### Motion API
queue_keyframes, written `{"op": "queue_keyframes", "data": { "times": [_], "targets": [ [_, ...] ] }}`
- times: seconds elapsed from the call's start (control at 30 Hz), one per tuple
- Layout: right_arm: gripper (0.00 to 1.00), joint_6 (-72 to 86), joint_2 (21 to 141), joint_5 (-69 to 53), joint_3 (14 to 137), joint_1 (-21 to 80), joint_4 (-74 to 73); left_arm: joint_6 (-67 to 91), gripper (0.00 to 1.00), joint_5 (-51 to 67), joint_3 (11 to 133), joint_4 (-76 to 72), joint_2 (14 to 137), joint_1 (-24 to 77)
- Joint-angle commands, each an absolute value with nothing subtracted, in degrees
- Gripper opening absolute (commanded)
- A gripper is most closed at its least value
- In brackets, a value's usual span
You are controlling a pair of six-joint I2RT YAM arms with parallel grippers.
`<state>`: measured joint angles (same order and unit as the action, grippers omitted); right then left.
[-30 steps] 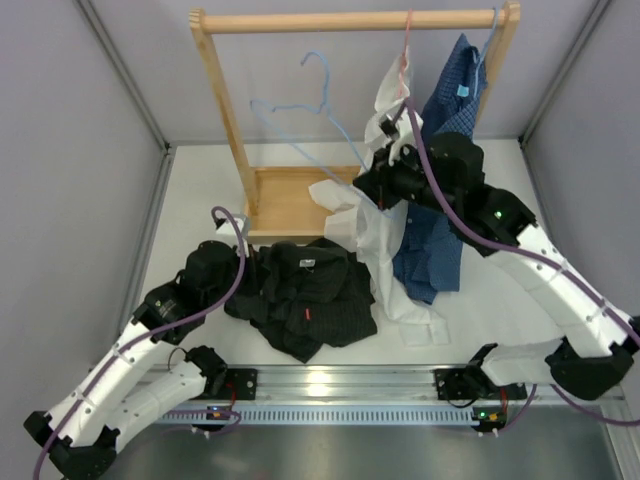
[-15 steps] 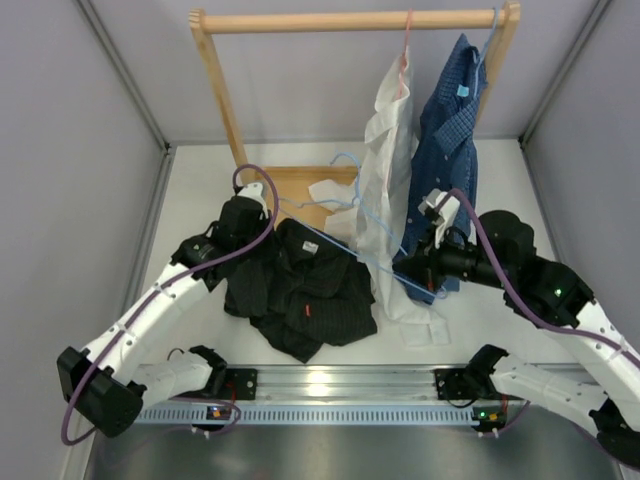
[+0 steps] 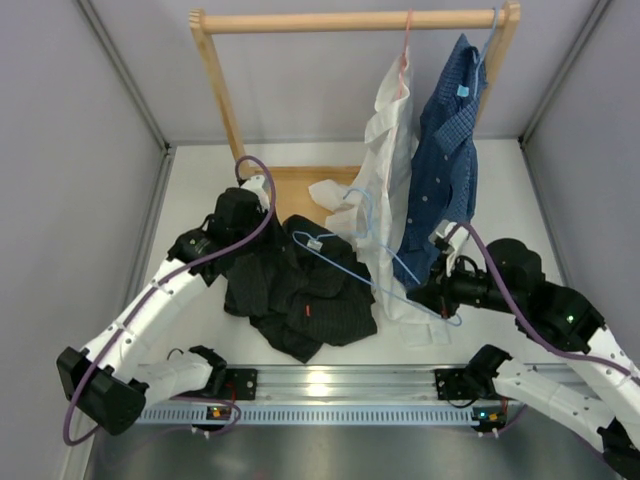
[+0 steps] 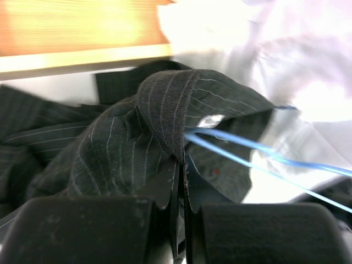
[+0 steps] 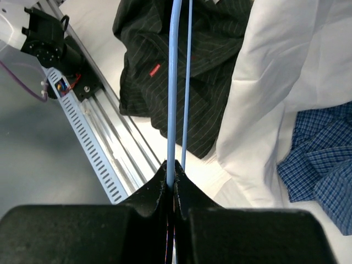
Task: Place the shirt on the hanger
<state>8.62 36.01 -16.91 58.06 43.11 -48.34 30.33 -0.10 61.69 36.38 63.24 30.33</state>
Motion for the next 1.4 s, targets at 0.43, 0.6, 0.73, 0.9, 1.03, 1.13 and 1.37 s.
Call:
{"op": "queue_keyframes", "data": {
  "times": [0.43,0.6,0.73,0.9,1.03,1.13,1.37],
  "targets": [
    [0.00,11.8,41.3,-36.2,49.9,43.1,-27.2,21.0,0.00,32.9,62.9,35.5,54.5,30.2],
    [0.00,14.7,41.3,-39.1,46.3,43.1,-17.5,16.2,0.00,40.8,66.5,40.3,51.2,30.1],
    [0.00,16.4,45.7,-44.0,46.0,43.1,-10.9,13.4,0.00,40.7,74.1,44.4,48.9,30.1],
    [0.00,16.8,52.3,-46.1,49.2,44.2,-5.8,9.2,0.00,37.3,81.6,51.5,50.6,30.1],
    [0.00,12.5,57.0,-48.0,52.9,46.2,-7.1,7.8,0.00,28.5,89.0,56.6,52.8,30.1],
    [0.00,8.3,57.8,-50.3,55.4,46.8,-10.6,7.6,0.00,16.4,95.2,59.8,54.9,30.2],
    [0.00,10.9,51.4,-61.5,49.4,46.8,-0.7,3.9,0.00,11.4,101.5,59.0,58.4,32.2]
  ]
}}
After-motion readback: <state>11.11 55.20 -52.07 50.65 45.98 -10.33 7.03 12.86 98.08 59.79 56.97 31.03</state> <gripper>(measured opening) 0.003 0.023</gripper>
